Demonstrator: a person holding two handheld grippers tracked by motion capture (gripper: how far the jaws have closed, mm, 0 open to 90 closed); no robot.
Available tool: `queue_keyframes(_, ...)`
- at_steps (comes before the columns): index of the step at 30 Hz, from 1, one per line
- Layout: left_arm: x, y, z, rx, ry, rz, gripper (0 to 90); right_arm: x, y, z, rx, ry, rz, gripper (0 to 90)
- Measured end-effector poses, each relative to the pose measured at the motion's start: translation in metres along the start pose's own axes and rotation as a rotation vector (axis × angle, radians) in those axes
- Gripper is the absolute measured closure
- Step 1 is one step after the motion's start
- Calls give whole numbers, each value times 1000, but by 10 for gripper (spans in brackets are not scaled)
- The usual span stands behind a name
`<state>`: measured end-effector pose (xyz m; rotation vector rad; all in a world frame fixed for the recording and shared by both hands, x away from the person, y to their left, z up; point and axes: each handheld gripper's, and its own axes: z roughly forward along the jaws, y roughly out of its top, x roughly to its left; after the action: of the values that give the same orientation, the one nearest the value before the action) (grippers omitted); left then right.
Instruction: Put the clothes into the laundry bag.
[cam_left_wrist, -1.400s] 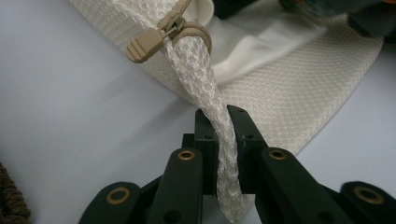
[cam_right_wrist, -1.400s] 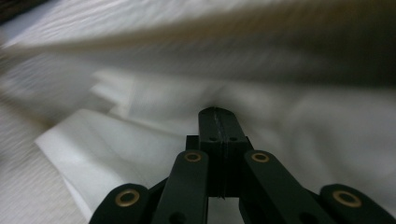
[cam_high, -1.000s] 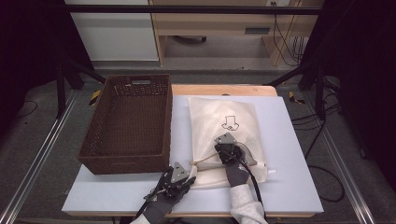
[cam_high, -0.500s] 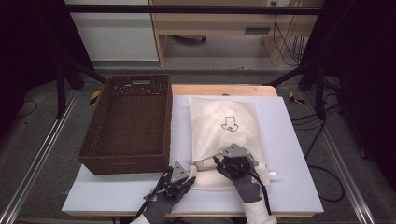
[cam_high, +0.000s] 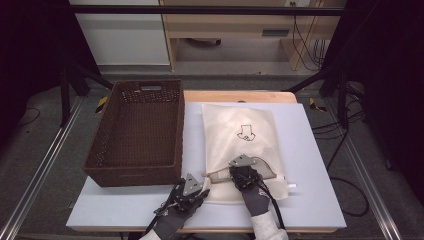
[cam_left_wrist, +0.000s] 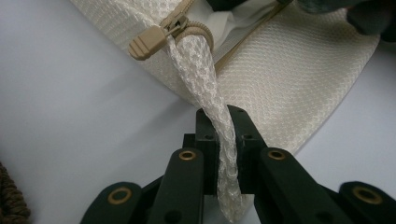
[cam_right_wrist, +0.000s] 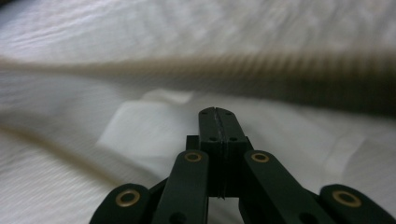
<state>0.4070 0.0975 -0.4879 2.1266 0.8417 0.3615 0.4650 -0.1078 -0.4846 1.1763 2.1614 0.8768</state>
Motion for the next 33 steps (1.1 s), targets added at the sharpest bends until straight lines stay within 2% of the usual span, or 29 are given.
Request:
queue_keyframes(2,0,0,0,-1,-2,-2,826,-4,4,7,1,-40,17,900)
queue_keyframes(5,0,0,0,0,-2,-1,828,-14,9,15,11,-130,4,900)
queue_keyframes(8,0,0,0,0,-3,-2,828,-23,10,18,9,-150,26,900)
queue_keyframes(11,0,0,0,0,-3,-1,827,-24,8,14,-6,-119,37,900)
queue_keyframes(14,0,0,0,-1,-5,-5,827,-24,6,-2,-57,-67,49,856)
queue_keyframes(15,0,0,0,-1,-5,-5,827,-24,6,-2,-57,-67,49,856)
queue_keyframes(16,0,0,0,-1,-5,-5,827,-23,2,-18,-80,-7,58,789)
queue_keyframes(20,1,0,0,-1,-7,-8,826,-23,-11,-42,-94,24,19,711)
queue_keyframes(22,2,0,0,0,-13,-12,826,-28,-19,-57,-114,19,16,698)
queue_keyframes(23,2,0,0,0,-13,-12,825,-28,-19,-57,-114,19,16,698)
queue_keyframes(24,2,0,0,0,-15,-16,825,-40,-26,-73,-140,-10,56,679)
queue_keyframes(28,3,0,0,-1,-24,-26,817,-64,-37,-93,-167,-71,112,609)
queue_keyframes(30,4,1,0,-4,-34,-28,782,-78,-44,-95,-151,-123,137,554)
queue_keyframes(31,5,3,1,-1,-26,-26,728,-85,-48,-93,-133,-138,150,516)
queue_keyframes(33,9,5,1,-5,-27,-38,689,-95,-58,-85,-101,-135,176,460)
